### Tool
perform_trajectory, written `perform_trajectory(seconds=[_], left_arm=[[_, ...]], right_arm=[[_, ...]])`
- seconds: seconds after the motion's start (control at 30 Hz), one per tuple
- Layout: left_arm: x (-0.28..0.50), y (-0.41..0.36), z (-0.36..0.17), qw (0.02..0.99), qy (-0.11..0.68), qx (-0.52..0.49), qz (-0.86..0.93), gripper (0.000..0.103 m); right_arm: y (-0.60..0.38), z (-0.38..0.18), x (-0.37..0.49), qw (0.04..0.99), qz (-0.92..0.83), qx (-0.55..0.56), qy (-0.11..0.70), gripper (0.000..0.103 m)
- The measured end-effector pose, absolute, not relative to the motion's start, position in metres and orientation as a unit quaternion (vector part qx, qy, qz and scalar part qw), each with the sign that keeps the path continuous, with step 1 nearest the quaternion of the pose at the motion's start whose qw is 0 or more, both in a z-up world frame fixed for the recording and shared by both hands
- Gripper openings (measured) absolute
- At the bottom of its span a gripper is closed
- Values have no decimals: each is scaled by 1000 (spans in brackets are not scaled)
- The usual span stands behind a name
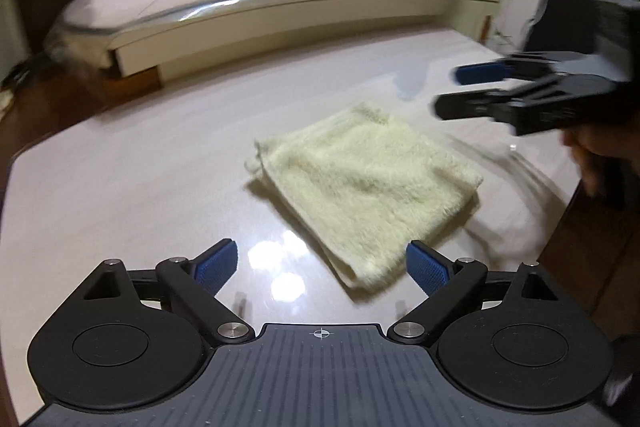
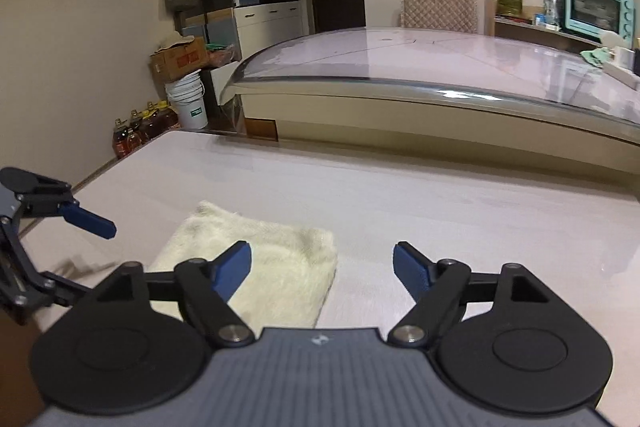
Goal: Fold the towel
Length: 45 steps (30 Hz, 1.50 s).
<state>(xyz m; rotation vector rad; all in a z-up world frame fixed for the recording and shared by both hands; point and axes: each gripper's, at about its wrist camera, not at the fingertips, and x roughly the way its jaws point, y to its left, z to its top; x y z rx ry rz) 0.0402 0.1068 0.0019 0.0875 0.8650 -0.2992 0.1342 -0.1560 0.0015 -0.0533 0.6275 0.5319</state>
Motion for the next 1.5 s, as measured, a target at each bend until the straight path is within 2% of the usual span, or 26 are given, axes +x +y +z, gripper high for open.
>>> perform_trajectory(seconds=[0.17, 0.63, 1.5], left_arm=[[19, 96, 7, 910, 405, -2, -87, 103], [-40, 55, 20, 927, 374, -18, -28, 103], [-62, 53, 27, 936, 351, -25, 14, 103]], right_arm=[[-168, 11, 90, 915, 247, 3, 319, 103], [-187, 22, 27, 910, 246, 10, 334, 103], [-174, 26, 12, 913, 239, 1, 332, 103]])
